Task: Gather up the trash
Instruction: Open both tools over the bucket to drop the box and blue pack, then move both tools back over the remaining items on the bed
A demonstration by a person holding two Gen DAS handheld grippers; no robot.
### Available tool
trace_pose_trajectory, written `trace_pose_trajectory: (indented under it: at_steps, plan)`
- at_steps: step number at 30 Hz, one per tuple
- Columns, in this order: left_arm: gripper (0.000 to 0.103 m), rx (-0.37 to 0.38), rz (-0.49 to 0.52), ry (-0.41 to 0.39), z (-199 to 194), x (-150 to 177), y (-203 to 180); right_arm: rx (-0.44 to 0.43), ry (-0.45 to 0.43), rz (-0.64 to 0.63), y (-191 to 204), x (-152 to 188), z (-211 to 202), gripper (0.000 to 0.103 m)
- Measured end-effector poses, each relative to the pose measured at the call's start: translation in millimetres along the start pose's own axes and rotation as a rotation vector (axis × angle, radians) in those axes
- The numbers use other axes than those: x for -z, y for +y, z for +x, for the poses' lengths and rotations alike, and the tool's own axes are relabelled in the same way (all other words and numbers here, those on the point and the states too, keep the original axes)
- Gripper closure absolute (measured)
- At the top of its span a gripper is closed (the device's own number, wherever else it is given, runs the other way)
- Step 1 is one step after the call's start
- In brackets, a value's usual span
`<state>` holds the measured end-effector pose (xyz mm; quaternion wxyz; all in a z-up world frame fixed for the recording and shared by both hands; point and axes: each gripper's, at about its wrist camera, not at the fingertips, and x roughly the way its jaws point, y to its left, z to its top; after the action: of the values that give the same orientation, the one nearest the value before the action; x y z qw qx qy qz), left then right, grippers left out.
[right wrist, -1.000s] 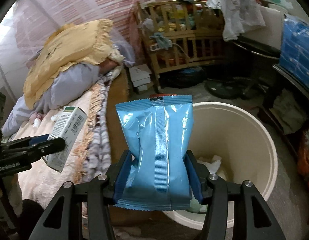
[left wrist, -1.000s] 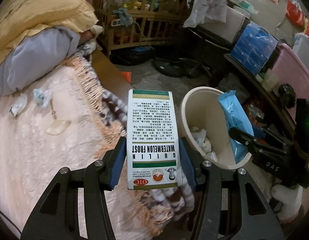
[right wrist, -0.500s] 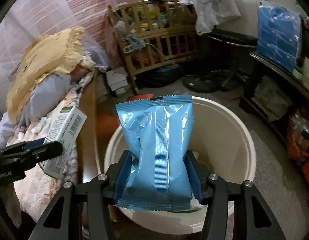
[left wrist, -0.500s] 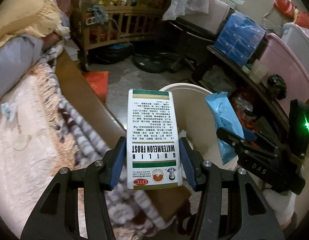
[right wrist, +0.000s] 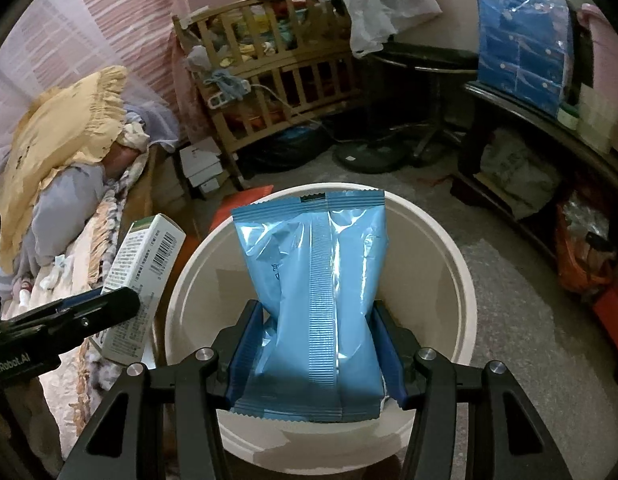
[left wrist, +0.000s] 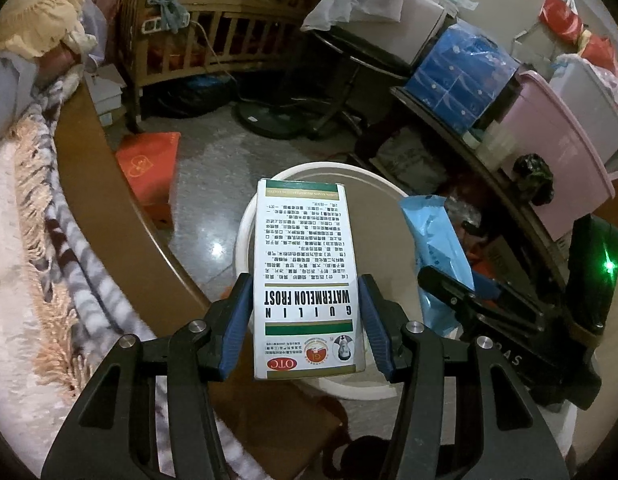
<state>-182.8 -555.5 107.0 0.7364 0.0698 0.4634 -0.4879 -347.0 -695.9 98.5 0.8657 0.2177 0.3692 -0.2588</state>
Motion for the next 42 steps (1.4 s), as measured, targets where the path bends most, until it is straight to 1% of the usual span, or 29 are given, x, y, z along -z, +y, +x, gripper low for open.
trace_pose_trajectory:
  at_steps: [8, 15, 17, 19, 20, 24, 28, 34, 39, 42]
  plan:
    - [0.052, 0.013, -0.005, -0.004, 5, 0, 1, 0.005, 0.003, 0.001, -1, 0, 1, 0.050]
    - [0.051, 0.041, -0.018, -0.008, 4, 0, 5, 0.014, 0.014, 0.009, -2, 0, 6, 0.048]
    - [0.051, 0.049, -0.017, -0.008, 4, 0, 5, 0.016, 0.012, 0.008, -3, 0, 6, 0.045]
    - [0.044, 0.045, -0.019, -0.004, 3, 0, 5, 0.019, 0.009, 0.012, -4, -1, 7, 0.032]
    - [0.042, 0.045, -0.022, -0.005, 2, 0, 6, 0.018, 0.005, 0.019, -4, -2, 7, 0.031]
    - [0.042, 0.037, -0.032, -0.003, -2, 2, 12, 0.011, 0.004, 0.028, -6, -4, 7, 0.031]
    - [0.042, -0.012, -0.035, -0.017, -14, 6, 22, 0.001, 0.015, 0.006, 0, -3, 9, 0.031]
    - [0.042, -0.100, -0.046, -0.036, -34, 13, 44, -0.038, -0.002, -0.053, 23, 0, 8, 0.031]
    - [0.042, -0.177, -0.050, -0.063, -59, 20, 70, -0.069, -0.038, -0.163, 58, 5, 7, 0.031]
    - [0.042, -0.206, -0.067, -0.075, -70, 25, 87, -0.090, -0.055, -0.220, 78, 8, 7, 0.031]
